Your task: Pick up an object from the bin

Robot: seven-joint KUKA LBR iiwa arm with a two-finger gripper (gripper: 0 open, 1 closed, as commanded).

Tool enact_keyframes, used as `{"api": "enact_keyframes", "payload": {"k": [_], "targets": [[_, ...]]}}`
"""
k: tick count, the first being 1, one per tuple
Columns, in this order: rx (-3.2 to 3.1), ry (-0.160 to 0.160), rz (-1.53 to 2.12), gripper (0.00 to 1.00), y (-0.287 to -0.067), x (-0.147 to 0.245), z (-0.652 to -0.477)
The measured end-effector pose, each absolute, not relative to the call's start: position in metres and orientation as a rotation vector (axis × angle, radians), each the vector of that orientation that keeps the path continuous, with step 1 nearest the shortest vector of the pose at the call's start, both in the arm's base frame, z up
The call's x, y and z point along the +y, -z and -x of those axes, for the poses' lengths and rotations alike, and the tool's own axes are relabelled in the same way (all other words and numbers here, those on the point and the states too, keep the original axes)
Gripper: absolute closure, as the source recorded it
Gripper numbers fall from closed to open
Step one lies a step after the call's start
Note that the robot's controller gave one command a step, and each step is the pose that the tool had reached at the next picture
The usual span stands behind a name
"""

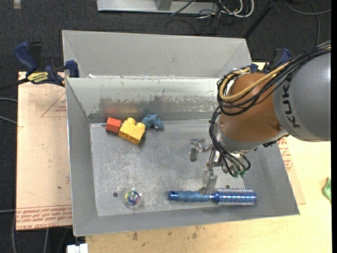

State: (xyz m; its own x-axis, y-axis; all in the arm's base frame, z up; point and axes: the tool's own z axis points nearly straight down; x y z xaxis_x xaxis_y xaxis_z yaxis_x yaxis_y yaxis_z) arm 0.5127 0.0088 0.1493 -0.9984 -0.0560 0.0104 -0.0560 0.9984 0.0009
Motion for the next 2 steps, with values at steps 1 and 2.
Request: {"api": "enact_keyframes", "payload": {"k": [1, 2], "targets": [[-3.132, 0.001, -0.27, 0.0, -0.0928, 0.0061, -0.48], [-3.13, 0.002, -0.27, 1.0, -0.0939, 0.0062, -0.4798]]}}
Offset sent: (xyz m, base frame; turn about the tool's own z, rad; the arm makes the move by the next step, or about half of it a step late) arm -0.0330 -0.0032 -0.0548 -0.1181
